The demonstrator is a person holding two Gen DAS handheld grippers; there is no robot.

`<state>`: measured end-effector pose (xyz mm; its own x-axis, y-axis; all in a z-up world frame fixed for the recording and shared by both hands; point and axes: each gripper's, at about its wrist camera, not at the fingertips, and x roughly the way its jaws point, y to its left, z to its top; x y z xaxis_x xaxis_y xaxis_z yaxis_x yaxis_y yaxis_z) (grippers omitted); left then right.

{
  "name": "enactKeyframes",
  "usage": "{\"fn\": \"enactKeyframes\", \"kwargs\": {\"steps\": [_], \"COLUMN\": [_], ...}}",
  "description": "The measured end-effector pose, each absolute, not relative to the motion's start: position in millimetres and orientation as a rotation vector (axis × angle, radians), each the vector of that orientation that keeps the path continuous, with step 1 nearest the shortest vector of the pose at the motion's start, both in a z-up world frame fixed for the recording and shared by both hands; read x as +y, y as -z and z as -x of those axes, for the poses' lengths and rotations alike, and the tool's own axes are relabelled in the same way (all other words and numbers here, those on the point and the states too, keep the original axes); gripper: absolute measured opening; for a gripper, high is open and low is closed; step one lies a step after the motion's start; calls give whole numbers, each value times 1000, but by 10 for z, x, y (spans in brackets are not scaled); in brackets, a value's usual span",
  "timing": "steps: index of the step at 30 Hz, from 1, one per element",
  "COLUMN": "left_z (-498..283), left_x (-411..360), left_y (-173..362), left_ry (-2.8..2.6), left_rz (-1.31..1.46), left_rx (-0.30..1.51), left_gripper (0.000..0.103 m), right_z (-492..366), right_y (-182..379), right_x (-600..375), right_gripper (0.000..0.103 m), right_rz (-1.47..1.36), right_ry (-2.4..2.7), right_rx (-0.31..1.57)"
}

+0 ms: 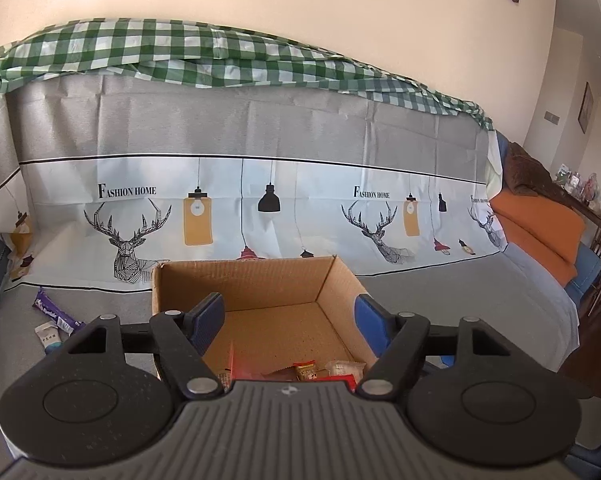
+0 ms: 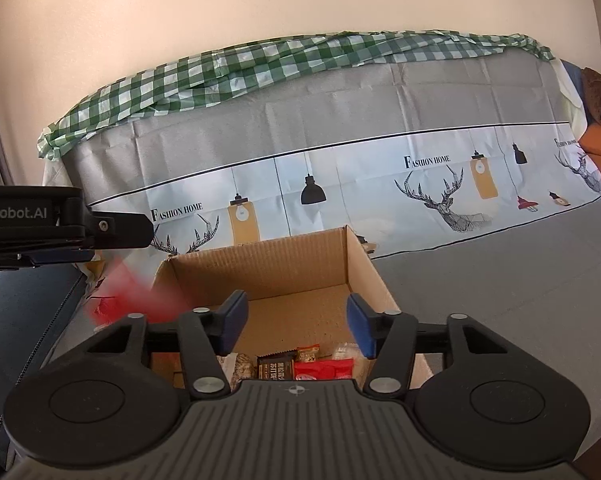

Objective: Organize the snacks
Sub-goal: 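Open both grippers to drop the red bar and spicy-strip pack into the box, then move both open grippers back over the remaining snacks on the cushion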

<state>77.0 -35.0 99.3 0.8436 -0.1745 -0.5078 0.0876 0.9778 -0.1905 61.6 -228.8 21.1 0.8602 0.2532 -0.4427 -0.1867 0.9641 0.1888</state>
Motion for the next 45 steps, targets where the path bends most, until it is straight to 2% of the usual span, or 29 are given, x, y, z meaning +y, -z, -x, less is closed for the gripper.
{"fn": "enactKeyframes", "kwargs": {"steps": [11, 18, 23, 33, 36, 45], "left_z": [-565, -449, -377, -364, -424, -753], "left_x": [-84, 300, 626, 1481, 1751, 1926], "left_y": [-968, -846, -691, -116, 20, 349], "left_ry": [111, 78, 51, -80, -98, -154], "left_rz": [182, 215, 230, 234, 367, 438], "left_rx": [543, 560, 577, 655, 679, 732], "left_gripper": [74, 53, 45, 41, 38, 38], "right_z": [-602, -574, -555, -584, -620, -681], "right_y": [-214, -229, -225, -204, -189, -142], "right_x": [-2206, -2089, -2005, -1833, -1807, -1624], "right_gripper": [58, 58, 58, 37, 33, 33], "right_rz": [-103, -55, -35, -7, -15, 38], "right_ry": [-228, -213, -217, -222, -223, -247], "right_rx": [483, 482, 483, 505, 518, 540]}}
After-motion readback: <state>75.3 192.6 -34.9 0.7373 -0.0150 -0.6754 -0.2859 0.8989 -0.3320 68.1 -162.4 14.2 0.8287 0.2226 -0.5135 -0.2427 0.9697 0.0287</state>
